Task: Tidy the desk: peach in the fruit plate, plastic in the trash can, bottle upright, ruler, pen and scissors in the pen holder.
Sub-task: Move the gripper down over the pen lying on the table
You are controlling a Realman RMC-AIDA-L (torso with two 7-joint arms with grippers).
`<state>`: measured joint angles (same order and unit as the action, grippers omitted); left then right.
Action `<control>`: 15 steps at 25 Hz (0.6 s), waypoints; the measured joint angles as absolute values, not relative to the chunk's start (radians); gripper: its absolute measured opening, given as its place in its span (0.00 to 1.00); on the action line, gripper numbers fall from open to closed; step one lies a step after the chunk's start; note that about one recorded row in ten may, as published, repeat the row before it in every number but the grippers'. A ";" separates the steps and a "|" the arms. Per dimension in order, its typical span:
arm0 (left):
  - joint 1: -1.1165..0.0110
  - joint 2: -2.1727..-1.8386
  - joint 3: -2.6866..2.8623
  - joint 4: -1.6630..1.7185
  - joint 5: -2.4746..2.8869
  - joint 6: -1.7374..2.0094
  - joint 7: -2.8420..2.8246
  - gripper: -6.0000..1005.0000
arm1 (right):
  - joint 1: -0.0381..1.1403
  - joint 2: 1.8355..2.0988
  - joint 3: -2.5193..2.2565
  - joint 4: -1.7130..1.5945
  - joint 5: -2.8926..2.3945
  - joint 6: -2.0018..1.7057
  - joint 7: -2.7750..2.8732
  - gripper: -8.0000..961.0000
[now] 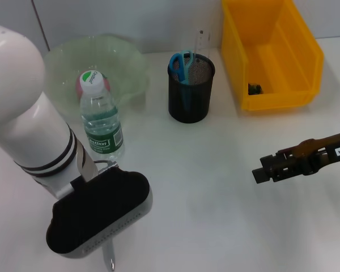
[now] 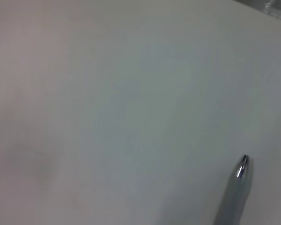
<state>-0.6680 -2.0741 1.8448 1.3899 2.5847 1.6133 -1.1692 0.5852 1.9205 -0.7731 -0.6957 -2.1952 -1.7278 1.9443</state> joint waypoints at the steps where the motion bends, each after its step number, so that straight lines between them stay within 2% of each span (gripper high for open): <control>1: -0.673 -2.074 1.844 1.381 2.585 1.613 -1.164 0.66 | 0.585 1.920 -0.773 -0.696 -2.195 -1.728 1.944 0.79; 15: -0.708 -2.074 1.841 1.277 2.578 1.558 -1.102 0.65 | 0.591 1.920 -0.776 -0.682 -2.195 -1.704 1.944 0.79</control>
